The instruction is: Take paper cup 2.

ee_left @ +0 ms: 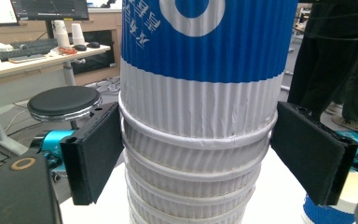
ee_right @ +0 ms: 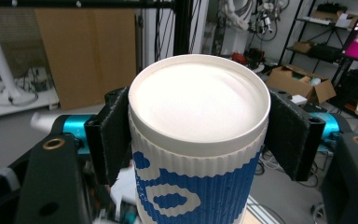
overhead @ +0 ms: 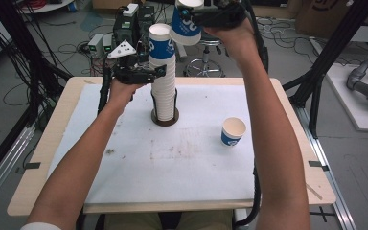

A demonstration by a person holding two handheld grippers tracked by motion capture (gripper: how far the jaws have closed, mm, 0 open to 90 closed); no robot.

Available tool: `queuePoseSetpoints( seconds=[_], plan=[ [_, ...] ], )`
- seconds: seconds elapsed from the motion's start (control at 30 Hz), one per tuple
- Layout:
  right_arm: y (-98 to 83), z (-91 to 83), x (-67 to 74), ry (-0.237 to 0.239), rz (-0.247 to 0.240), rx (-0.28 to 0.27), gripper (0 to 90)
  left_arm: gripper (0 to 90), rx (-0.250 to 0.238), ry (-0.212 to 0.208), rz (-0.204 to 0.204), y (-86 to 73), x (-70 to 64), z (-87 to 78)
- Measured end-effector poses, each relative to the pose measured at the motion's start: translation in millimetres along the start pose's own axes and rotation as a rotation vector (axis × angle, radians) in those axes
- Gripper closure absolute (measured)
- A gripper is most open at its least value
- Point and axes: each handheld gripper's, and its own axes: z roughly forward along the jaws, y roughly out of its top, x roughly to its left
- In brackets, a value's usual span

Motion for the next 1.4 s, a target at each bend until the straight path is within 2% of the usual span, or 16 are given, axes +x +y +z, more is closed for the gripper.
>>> queuePoseSetpoints(
  seconds=[0.07, 0.17, 0.23, 0.37, 0.47, 0.53, 0.6, 0.77, 0.87, 1.0, 1.13, 1.3, 1.4],
  plan=[
    [-8.1, -6.3, 0.2, 0.004, -0.001, 0.017, 29.5, 17.1, 0.001, 0.002, -0.003, 0.2, -0.6, -0.4],
    [-23.6, -14.8, 1.4, 0.013, 0.007, 0.038, 29.5, 17.2, -0.011, 0.024, 0.011, -2.0, -2.9, -4.9],
    [-36.2, -19.9, 3.2, 0.022, 0.013, 0.046, 29.5, 16.5, -0.022, 0.038, 0.005, -5.7, -3.0, -10.5],
    [-64.7, -27.0, 4.1, 0.033, 0.041, 0.063, 29.5, 16.3, -0.03, 0.031, -0.006, -14.1, -2.4, -25.7],
    [-82.1, -29.3, 4.9, 0.035, 0.059, 0.075, 29.5, 16.3, -0.048, 0.01, -0.027, -22.0, -6.1, -38.5],
    [-93.6, -30.2, 5.9, 0.034, 0.067, 0.088, 29.5, 16.3, -0.059, 0.003, -0.014, -27.1, -10.4, -47.0],
    [-104.9, -31.0, 6.4, 0.036, 0.076, 0.096, 29.4, 16.3, -0.067, -0.01, -0.018, -32.9, -13.7, -54.7],
    [-126.3, -33.6, 8.3, 0.038, 0.097, 0.105, 29.5, 16.3, -0.055, -0.019, -0.011, -45.5, -19.0, -69.0],
    [-136.1, -35.6, 10.9, 0.037, 0.103, 0.106, 29.4, 16.3, -0.03, -0.025, 0.014, -50.9, -23.4, -76.4],
    [-148.1, -37.2, 18.9, 0.045, 0.093, 0.12, 29.4, 16.3, -0.029, -0.04, 0.016, -59.1, -30.2, -86.1],
    [-162.7, -36.1, 27.3, 0.055, 0.082, 0.131, 29.4, 16.3, -0.028, -0.069, -0.003, -72.4, -38.8, -96.3],
    [-184.4, -34.6, 35.9, 0.07, 0.102, 0.129, 29.4, 16.3, -0.036, -0.086, -0.018, -89.7, -49.3, -108.3],
    [-193.7, -33.6, 42.3, 0.073, 0.094, 0.143, 29.4, 16.3, -0.038, -0.094, -0.022, -96.3, -53.6, -111.2]
  ],
)
